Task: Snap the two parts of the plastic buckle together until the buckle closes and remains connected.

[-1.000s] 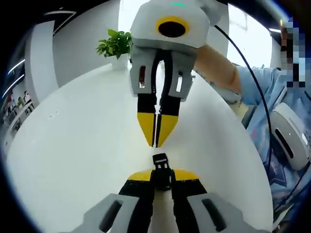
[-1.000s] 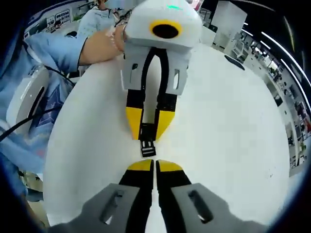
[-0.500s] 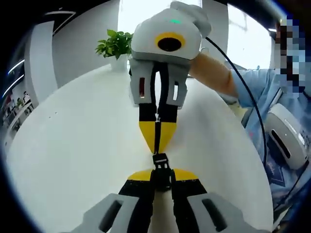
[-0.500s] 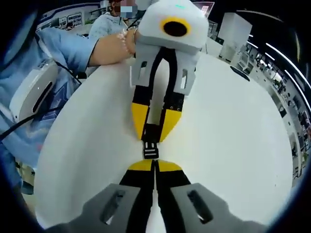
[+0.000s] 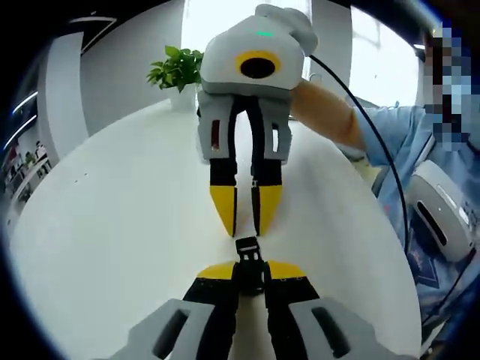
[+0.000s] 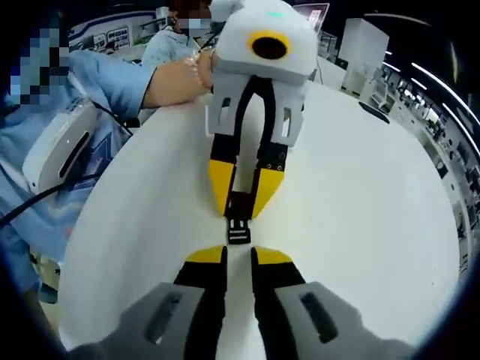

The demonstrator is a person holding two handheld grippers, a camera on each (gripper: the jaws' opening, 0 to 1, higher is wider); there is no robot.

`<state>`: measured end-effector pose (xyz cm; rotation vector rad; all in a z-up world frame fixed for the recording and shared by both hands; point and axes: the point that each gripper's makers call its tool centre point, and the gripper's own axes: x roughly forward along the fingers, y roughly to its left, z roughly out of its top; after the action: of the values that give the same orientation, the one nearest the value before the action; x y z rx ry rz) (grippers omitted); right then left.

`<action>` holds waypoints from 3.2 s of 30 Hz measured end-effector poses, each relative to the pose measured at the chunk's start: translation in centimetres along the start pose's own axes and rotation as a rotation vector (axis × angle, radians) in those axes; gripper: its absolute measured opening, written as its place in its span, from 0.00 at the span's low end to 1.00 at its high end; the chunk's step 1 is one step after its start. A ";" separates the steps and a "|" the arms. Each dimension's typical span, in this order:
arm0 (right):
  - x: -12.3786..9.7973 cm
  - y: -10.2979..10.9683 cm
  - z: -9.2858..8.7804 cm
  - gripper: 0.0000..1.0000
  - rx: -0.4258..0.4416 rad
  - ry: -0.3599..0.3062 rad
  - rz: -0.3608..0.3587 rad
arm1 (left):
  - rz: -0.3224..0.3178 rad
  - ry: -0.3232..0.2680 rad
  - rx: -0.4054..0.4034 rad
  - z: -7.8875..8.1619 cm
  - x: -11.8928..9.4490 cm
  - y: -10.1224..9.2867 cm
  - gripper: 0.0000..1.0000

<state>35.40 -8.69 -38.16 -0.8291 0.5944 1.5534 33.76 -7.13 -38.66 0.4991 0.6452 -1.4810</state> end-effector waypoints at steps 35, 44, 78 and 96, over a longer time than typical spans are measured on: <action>0.6 0.6 0.0 0.09 0.187 0.117 -0.067 | 0.039 0.007 -0.063 0.1 0.2 0.1 0.10; 0.6 0.6 0.1 0.09 0.203 0.113 -0.077 | 0.048 0.008 -0.057 0.1 0.2 0.3 0.09; 0.8 1.0 0.3 0.08 0.169 0.153 -0.099 | 0.047 -0.019 -0.044 0.1 0.1 0.2 0.07; 1.5 0.6 -0.3 0.07 0.188 0.165 -0.105 | 0.030 -0.041 -0.070 -0.1 0.2 0.0 0.07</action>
<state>34.85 -8.07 -39.58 -0.8357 0.7917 1.3204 33.79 -7.20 -38.86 0.4218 0.6522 -1.4325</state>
